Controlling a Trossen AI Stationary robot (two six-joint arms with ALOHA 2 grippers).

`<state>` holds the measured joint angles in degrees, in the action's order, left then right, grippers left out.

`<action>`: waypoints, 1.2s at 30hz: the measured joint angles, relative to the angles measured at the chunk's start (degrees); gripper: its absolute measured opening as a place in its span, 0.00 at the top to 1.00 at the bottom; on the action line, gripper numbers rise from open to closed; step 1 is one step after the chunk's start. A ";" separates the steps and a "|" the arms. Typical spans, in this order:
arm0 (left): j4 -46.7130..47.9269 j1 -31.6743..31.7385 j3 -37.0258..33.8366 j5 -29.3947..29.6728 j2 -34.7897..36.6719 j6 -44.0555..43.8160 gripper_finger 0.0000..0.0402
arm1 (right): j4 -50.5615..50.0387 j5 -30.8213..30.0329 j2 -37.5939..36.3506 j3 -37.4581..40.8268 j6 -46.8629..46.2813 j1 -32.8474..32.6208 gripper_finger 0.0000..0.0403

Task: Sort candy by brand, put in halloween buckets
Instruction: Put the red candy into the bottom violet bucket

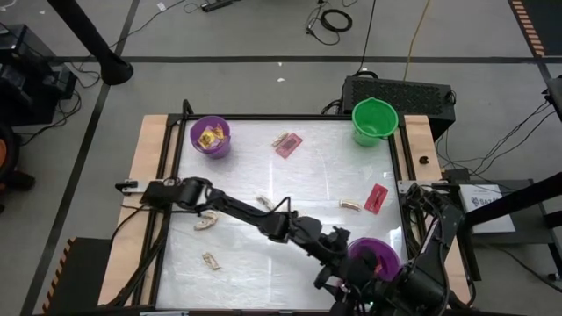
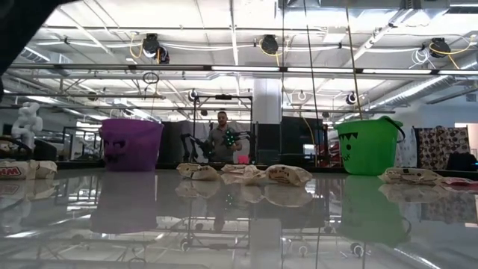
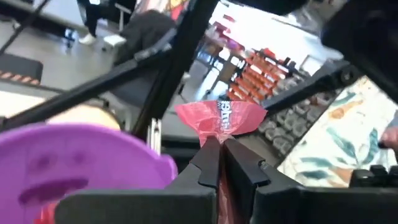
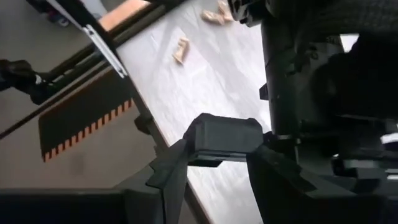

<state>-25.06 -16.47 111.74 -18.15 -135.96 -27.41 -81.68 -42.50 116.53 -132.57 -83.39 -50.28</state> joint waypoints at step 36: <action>35.98 5.50 12.33 -1.73 2.40 22.85 0.53 | -8.13 10.41 -7.66 -0.04 -2.93 -0.10 0.62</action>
<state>10.92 -10.97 124.07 -19.88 -133.56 -4.57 -89.82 -32.09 108.87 -132.62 -86.32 -50.38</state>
